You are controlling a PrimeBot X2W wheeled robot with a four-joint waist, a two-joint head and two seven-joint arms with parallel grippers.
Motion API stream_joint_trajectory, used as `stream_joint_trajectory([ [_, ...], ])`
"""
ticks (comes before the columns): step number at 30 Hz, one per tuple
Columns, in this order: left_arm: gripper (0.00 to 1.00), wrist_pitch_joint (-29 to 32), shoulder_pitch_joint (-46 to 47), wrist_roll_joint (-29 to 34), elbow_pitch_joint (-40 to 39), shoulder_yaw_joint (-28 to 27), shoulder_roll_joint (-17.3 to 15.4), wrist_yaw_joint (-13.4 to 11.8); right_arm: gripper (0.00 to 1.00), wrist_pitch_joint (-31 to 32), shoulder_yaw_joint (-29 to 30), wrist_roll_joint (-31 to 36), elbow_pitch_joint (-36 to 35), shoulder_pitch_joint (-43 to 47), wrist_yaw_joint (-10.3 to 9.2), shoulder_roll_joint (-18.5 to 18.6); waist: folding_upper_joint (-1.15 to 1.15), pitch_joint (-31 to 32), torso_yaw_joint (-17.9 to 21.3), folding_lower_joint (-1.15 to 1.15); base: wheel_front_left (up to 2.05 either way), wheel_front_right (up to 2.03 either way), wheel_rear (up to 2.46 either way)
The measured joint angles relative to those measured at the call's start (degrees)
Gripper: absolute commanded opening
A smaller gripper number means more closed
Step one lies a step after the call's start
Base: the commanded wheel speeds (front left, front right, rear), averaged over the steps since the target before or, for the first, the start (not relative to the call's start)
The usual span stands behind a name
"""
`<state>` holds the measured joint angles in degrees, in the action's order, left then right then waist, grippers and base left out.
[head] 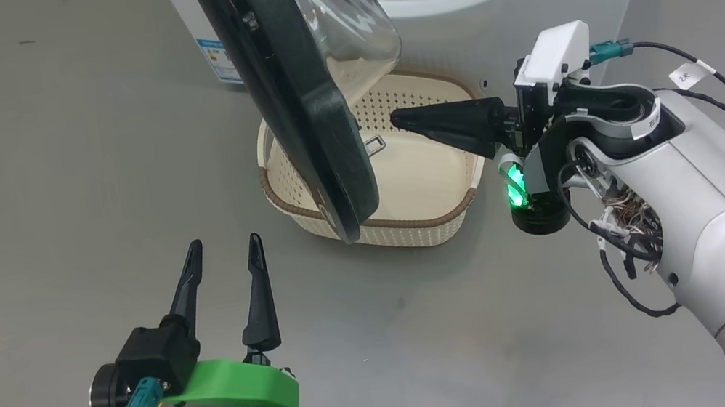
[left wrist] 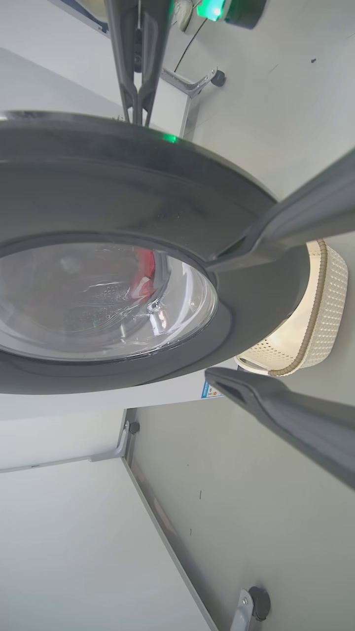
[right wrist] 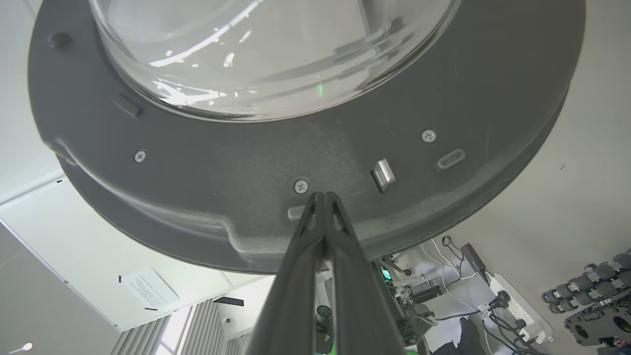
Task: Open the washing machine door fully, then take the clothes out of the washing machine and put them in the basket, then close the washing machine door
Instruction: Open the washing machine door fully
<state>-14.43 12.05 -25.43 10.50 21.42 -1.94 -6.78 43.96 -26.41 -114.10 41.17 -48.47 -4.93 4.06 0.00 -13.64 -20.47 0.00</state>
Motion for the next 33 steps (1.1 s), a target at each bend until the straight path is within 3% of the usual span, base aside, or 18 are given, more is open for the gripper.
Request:
stream_joint_trajectory([
  [4,1.00,0.00,-0.66,0.33,0.59,-1.13,-0.01,0.00,0.00,-4.03,-1.27,5.31,-0.12,1.44,4.08,1.99,0.00,1.68,1.65,0.00,0.00,0.00,0.00],
  [5,1.00,0.00,-0.66,0.33,0.59,-1.13,-0.01,0.00,0.00,-4.03,-1.27,5.31,-0.12,1.44,4.08,1.99,0.00,1.68,1.65,0.00,0.00,0.00,0.00],
  [11,1.00,0.00,-2.02,1.58,1.62,-2.80,-0.03,0.00,0.00,-13.38,-3.80,16.38,-0.99,3.98,11.69,8.43,0.00,4.64,4.43,0.00,0.00,0.00,0.00],
  [12,1.00,-0.01,-2.30,1.89,1.72,-3.00,-0.03,0.00,0.00,-15.05,-4.70,18.80,-1.41,4.25,12.10,9.32,0.00,5.10,4.96,0.00,0.00,0.00,0.00],
  [23,1.00,0.00,-5.02,2.86,1.99,-6.21,-0.05,0.00,0.00,-34.97,-12.32,41.30,-7.54,9.38,12.41,16.90,0.00,9.35,11.22,0.00,0.00,0.00,0.00],
  [33,1.00,0.00,-6.37,3.67,1.67,-7.89,-0.07,0.00,0.00,-50.31,-13.69,49.58,-11.62,17.08,12.40,19.51,0.00,11.63,15.53,0.00,0.00,0.00,0.00],
])
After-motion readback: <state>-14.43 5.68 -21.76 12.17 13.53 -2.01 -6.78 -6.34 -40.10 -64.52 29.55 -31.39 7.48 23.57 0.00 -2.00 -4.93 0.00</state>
